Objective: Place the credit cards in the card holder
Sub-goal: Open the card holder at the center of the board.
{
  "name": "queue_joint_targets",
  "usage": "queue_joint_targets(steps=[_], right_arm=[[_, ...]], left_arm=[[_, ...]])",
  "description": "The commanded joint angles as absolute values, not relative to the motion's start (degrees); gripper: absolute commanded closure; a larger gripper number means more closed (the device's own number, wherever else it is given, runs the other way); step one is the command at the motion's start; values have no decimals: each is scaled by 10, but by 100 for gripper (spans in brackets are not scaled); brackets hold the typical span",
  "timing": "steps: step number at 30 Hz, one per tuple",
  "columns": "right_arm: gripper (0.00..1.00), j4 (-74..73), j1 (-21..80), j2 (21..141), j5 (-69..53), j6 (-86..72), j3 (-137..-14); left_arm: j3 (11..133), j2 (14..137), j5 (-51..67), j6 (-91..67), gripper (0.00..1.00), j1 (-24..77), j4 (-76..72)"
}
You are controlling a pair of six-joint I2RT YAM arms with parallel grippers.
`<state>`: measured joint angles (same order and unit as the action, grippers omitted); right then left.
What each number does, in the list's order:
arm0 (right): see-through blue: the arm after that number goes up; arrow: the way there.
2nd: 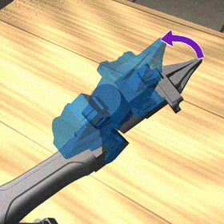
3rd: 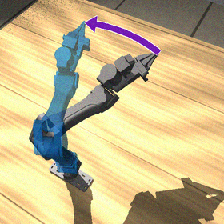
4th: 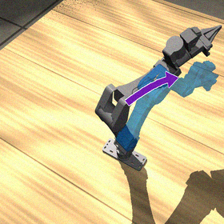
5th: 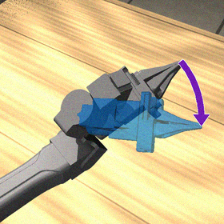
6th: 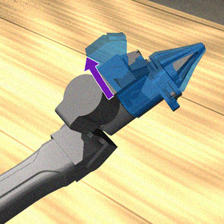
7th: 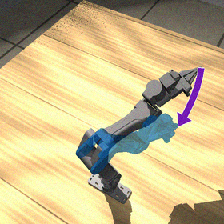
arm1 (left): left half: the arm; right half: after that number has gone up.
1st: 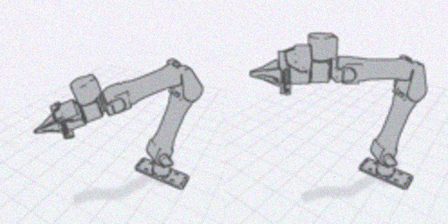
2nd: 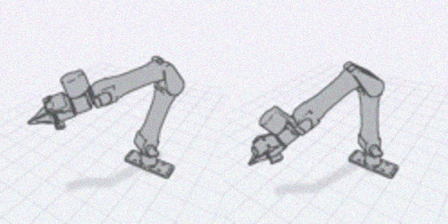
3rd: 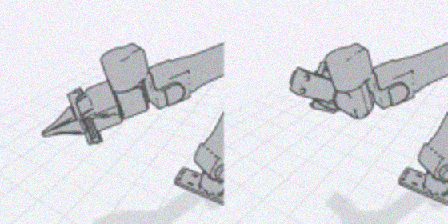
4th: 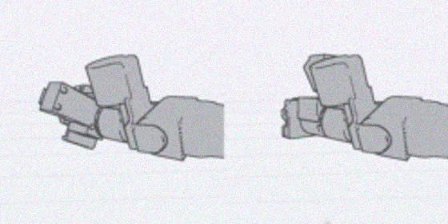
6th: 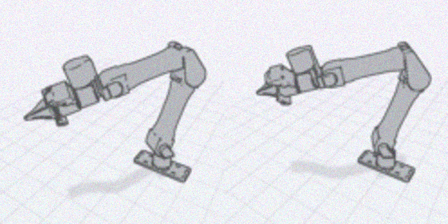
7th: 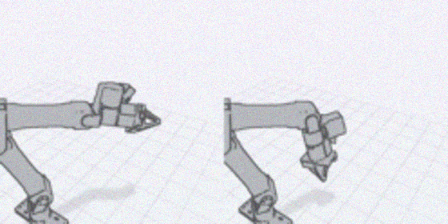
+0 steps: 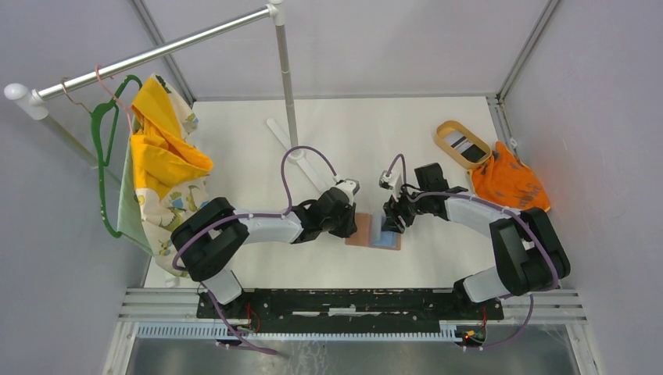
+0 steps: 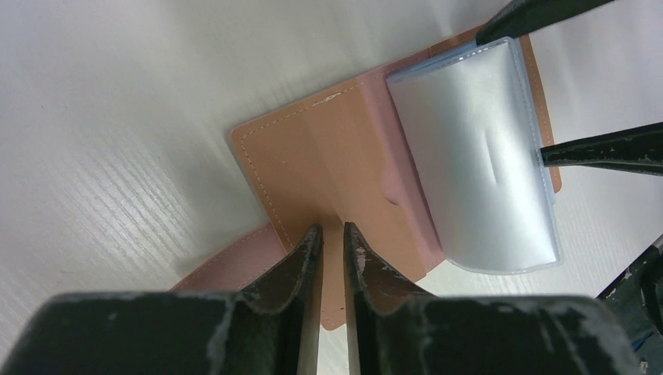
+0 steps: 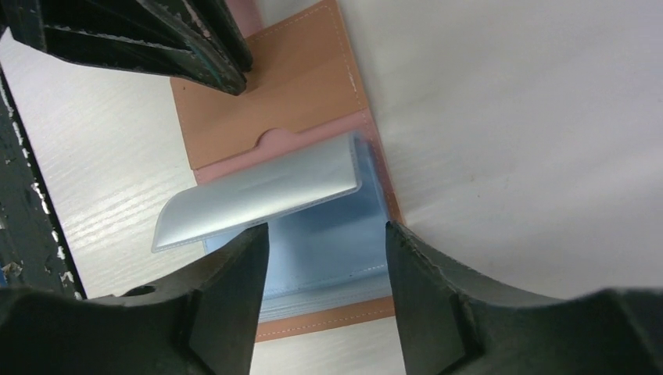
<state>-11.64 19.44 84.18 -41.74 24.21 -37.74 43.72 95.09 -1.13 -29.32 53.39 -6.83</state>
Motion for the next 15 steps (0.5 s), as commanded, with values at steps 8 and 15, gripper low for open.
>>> queue_joint_targets(steps=[8,15], right_arm=[[29,-145,183,852,-386,247,-403],[49,-163,184,842,-457,258,-408]], left_arm=[[415,984,12,-324,78,538,-75],[417,986,15,-326,78,538,-76]])
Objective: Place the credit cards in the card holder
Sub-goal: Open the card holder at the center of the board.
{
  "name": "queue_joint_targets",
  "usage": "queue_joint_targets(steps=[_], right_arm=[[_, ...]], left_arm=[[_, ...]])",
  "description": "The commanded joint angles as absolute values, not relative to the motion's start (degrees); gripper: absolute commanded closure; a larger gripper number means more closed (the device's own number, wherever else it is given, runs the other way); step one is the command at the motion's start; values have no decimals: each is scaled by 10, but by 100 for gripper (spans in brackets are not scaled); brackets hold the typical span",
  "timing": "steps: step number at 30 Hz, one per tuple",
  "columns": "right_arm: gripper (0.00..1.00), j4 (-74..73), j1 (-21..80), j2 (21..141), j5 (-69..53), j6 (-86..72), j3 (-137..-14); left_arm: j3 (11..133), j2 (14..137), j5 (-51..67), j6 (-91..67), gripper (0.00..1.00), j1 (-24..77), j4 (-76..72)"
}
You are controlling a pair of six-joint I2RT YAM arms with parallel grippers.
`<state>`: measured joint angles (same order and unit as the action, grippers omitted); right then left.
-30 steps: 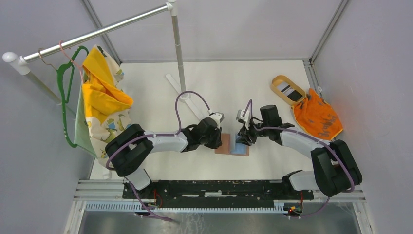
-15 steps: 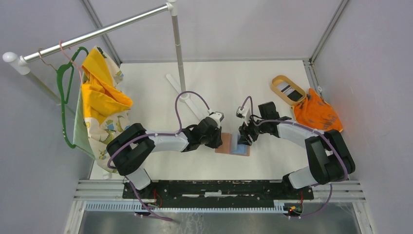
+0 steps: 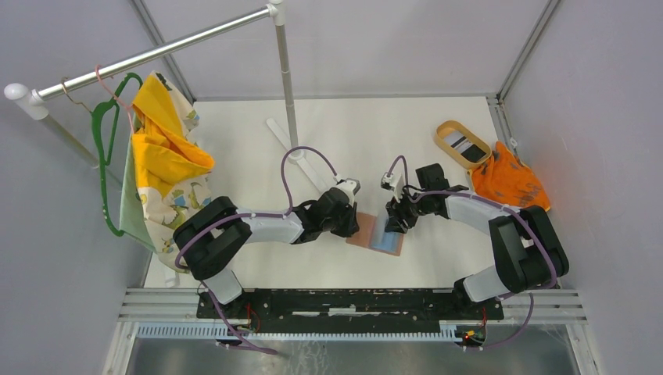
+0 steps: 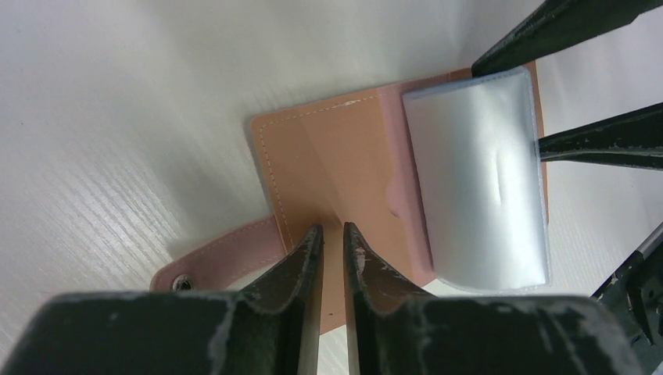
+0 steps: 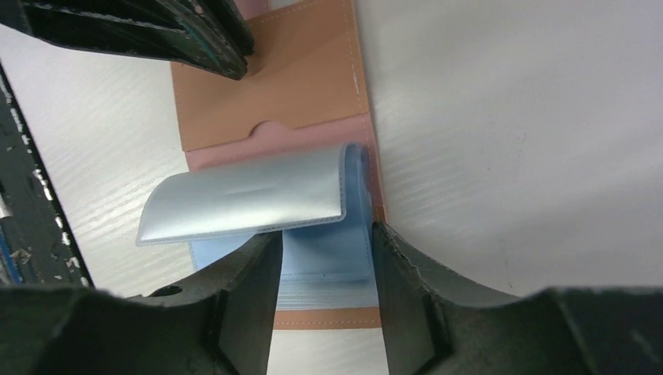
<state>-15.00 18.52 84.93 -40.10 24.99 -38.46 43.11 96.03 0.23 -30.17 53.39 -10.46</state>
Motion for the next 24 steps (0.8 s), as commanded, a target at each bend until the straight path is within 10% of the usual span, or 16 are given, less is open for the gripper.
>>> queue_joint_targets(steps=[1,14,24], right_arm=[[51,-165,183,842,-469,259,-409],[54,-161,184,869,-558,228,-412],[47,-150,180,888,-627,202,-411]], left_arm=[[419,986,16,-327,78,539,-76],[405,972,51,-339,77,539,-111],[375,915,98,-339,52,539,-161]])
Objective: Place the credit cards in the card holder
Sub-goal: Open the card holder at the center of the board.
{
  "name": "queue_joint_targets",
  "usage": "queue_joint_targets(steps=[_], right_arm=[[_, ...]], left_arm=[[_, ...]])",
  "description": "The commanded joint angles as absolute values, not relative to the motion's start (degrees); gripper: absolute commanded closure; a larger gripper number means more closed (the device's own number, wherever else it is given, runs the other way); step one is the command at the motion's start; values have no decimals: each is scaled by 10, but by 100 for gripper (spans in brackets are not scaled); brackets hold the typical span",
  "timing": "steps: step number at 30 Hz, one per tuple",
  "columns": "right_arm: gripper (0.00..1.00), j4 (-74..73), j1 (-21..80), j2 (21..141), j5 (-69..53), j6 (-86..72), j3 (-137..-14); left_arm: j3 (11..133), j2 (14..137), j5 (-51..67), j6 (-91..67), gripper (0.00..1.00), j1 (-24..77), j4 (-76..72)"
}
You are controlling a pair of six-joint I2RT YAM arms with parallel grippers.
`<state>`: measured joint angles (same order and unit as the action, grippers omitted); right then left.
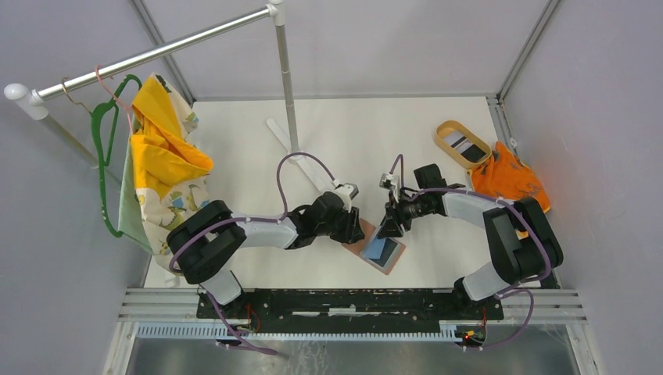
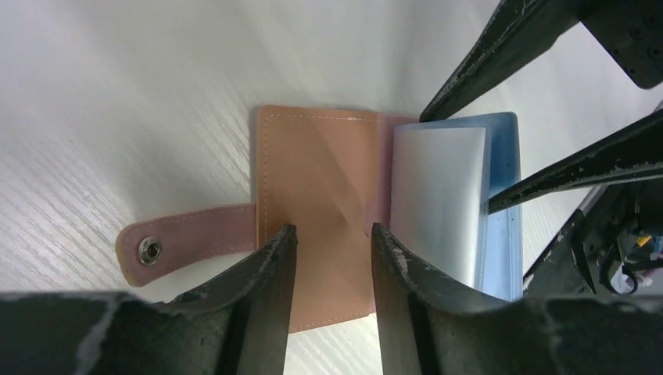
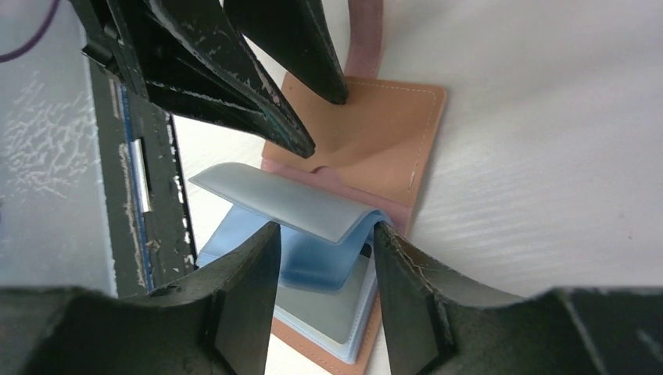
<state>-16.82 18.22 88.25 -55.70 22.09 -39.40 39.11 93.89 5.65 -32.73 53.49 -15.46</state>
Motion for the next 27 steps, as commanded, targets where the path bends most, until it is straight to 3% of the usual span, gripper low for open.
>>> queue_joint_targets(steps=[1,12,27], right_arm=[[45,-148,179,890,-641,199,-411],[27,-64,180,928,-739,117,-391],[26,-30,211,992,-767,97,-408]], left_arm=[[372,911,103,-338,50,540,-164],[334,875,129,-352,26,539,-214],[329,724,-20,-319,21,538,-58]])
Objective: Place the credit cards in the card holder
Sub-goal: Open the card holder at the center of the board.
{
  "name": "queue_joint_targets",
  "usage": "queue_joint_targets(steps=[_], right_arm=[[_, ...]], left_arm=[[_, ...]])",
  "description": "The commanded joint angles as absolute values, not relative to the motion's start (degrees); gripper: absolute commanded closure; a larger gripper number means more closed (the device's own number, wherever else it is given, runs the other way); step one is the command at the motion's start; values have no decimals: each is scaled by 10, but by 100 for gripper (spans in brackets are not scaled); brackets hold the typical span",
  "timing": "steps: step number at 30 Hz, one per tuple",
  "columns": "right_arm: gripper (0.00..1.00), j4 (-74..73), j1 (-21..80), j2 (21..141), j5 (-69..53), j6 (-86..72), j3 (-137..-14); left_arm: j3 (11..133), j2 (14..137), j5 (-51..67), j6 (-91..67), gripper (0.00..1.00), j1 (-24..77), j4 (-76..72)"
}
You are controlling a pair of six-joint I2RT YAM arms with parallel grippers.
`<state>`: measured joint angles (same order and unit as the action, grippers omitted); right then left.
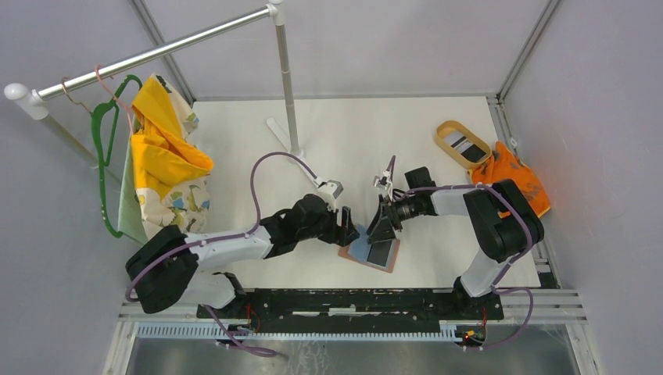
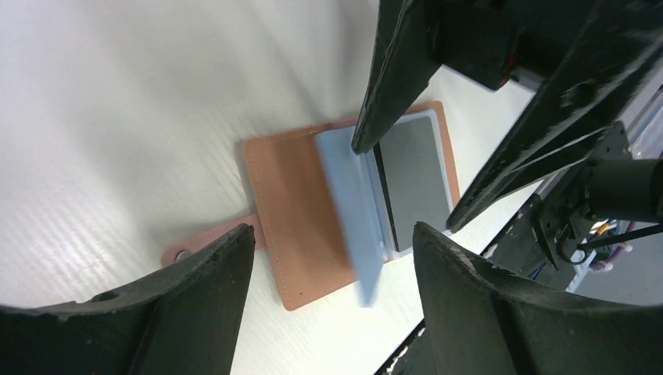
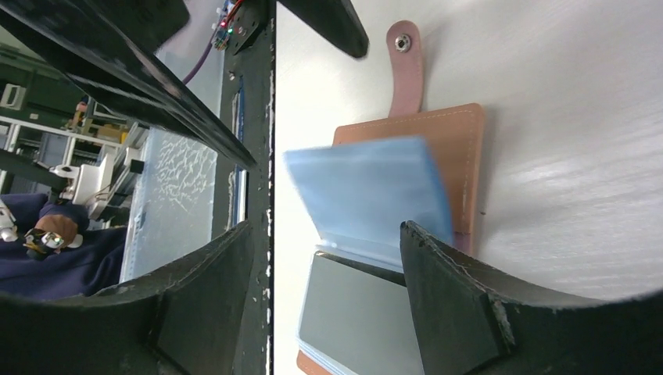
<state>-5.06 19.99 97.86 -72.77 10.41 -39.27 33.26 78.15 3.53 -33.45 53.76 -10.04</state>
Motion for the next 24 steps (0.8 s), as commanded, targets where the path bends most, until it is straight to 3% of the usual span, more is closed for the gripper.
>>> queue_joint_targets(steps=[1,6,10,12,17,24], right_arm=[[27,-32,214,996,-766,98,-412],[34,-50,229,1018,-735,110,-430],[59,-108,228,1011,-673,161,-454],[67,-135,226,994,-643,193,-465],[73,-214,219,917,-571,297,-492],[70,-197,199,741,-401,383,-466]], left_arm=[[328,712,-15,-317,22,539,-55],[315,684,39,-319,52,539,-78],[311,723,62,-322,71,540,-112],[312,752,69,-323,74,539,-129],[321,820,63,-308,75,539,-146],[328,883,-18,-336,76,540,-103]])
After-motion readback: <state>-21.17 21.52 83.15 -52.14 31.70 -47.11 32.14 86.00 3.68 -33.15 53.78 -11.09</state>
